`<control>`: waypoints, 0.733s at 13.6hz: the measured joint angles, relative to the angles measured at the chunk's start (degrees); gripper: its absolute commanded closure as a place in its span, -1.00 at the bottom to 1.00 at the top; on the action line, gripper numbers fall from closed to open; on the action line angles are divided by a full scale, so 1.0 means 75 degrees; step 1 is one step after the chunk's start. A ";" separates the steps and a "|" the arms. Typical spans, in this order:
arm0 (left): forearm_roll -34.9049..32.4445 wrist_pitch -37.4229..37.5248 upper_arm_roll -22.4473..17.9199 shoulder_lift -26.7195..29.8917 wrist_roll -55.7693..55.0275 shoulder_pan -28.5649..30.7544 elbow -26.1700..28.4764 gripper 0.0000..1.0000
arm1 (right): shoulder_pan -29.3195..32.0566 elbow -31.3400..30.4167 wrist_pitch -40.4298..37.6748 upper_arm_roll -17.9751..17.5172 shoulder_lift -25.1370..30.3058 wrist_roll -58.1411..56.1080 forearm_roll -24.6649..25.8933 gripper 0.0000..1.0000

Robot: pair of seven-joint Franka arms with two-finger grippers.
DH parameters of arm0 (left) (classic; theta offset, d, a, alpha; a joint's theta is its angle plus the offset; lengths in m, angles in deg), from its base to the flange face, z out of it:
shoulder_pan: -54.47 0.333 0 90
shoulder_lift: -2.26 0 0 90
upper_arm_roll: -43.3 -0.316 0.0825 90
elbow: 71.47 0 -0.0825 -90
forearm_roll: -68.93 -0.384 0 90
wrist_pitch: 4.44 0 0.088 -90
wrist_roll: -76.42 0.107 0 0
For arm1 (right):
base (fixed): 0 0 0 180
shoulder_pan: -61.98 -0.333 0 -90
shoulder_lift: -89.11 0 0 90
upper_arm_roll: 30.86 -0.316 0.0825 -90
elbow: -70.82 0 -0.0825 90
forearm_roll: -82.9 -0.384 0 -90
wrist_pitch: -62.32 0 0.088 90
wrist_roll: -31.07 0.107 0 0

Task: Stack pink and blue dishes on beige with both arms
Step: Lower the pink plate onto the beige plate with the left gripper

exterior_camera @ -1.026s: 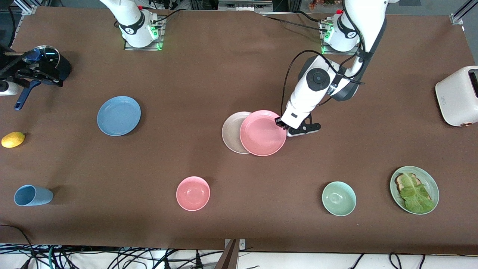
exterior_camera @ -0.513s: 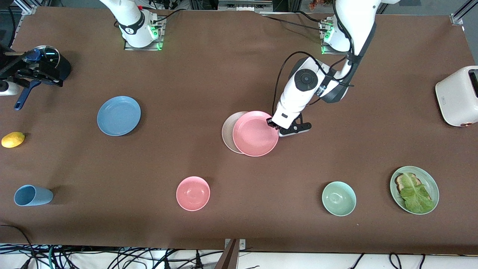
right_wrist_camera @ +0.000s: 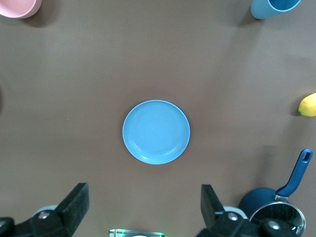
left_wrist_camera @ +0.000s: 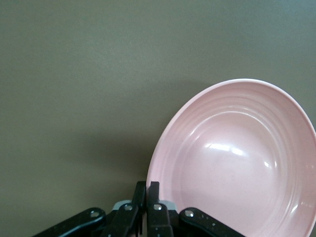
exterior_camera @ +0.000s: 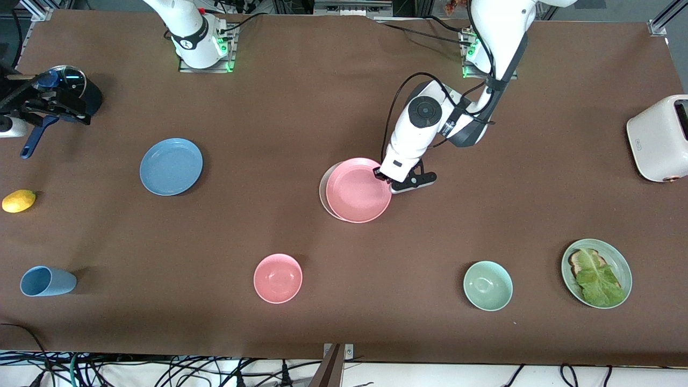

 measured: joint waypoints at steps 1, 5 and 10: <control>0.0000 -0.0001 -0.0004 -0.0039 -0.0044 -0.0037 -0.0028 1.00 | 0.0000 0.0000 -0.0001 0.0000 0.0000 0.0000 0.0000 -1.00; -0.0032 -0.0002 -0.0007 -0.0167 -0.0229 -0.0108 -0.0179 1.00 | 0.0000 0.0000 -0.0003 0.0000 0.0000 0.0000 0.0000 -1.00; -0.0068 -0.0003 -0.0087 -0.0230 -0.0306 -0.0132 -0.0250 0.15 | 0.0000 0.0000 -0.0005 0.0000 0.0000 0.0000 0.0000 -1.00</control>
